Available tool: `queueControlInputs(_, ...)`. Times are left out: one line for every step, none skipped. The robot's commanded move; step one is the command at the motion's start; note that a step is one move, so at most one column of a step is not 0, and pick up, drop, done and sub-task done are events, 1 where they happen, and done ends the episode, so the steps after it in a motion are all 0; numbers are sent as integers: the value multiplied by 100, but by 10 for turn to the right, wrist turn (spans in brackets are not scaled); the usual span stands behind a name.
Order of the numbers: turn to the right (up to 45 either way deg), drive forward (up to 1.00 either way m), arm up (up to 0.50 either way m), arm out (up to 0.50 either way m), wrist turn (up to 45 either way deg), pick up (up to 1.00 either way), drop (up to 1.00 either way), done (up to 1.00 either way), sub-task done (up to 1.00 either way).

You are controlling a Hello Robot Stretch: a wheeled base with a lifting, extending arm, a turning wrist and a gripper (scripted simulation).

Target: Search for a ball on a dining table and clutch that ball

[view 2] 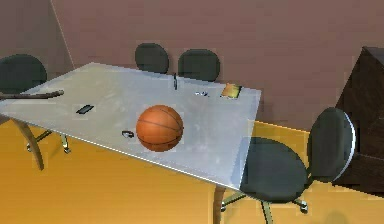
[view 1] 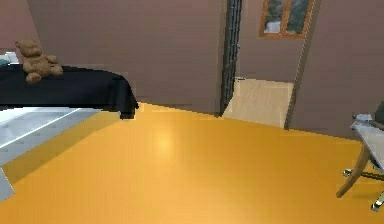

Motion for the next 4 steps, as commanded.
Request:
queueControlInputs(0,0,50,0,0,0,0,0,0)
queueControlInputs(0,0,38,0,0,0,0,0,0)
queueControlInputs(0,0,0,44,0,0,0,0,0)
queueControlInputs(0,0,0,0,450,0,0,0,0)
